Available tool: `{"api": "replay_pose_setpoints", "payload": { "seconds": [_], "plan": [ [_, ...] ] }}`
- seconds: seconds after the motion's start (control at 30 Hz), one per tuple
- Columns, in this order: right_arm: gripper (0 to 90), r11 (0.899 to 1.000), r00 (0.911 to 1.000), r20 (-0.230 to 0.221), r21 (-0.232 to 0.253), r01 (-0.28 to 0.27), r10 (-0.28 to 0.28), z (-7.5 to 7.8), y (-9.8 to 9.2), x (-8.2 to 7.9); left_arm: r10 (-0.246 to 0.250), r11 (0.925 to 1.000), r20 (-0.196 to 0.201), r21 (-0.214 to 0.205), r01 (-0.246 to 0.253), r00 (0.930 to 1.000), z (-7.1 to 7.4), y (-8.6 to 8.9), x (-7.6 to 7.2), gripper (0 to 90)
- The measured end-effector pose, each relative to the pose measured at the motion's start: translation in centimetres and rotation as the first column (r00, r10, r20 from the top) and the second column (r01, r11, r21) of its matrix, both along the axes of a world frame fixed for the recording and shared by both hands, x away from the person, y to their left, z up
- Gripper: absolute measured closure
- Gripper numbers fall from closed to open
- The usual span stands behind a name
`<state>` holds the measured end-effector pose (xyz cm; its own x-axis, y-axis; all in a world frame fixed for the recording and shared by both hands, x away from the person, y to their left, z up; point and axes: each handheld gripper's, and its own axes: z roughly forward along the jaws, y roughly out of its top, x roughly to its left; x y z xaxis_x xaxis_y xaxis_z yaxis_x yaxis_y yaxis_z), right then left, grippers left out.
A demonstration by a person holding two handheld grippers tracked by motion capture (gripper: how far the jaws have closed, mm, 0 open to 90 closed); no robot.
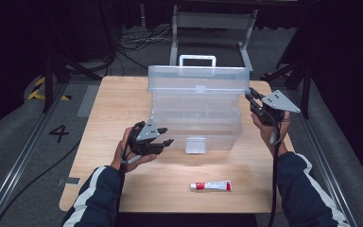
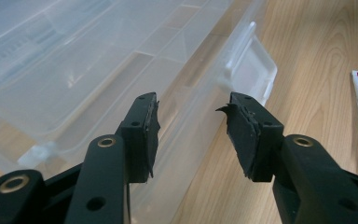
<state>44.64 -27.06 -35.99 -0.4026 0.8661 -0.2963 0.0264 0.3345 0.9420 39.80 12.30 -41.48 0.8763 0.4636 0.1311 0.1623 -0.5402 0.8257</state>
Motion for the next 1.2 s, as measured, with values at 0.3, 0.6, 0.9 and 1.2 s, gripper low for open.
{"api": "replay_pose_setpoints", "payload": {
  "seconds": [0.3,0.6,0.9,1.2],
  "plan": [
    [81.5,0.999,0.9992,0.009,-0.002,0.039,-0.039,0.4,0.5,0.4,-0.026,0.9995,-0.003,0.018,0.027,0.9996,-0.1,-2.1,0.7,51.2],
    [81.8,0.999,0.9986,-0.003,-0.014,0.053,-0.053,0.8,0.8,0.5,-0.043,0.9965,-0.041,0.070,0.046,0.9982,-0.7,-3.9,1.5,51.5],
    [81.5,0.998,0.9982,-0.019,-0.019,0.056,-0.056,1.3,1.0,0.1,-0.039,0.9933,-0.051,0.107,0.045,0.9979,-0.7,-3.4,1.9,57.5],
    [81.8,0.999,0.9984,-0.025,-0.010,0.050,-0.050,2.2,1.2,-0.2,-0.032,0.9935,-0.077,0.107,0.040,0.9965,-0.6,-2.6,2.0,62.4]
  ]
}}
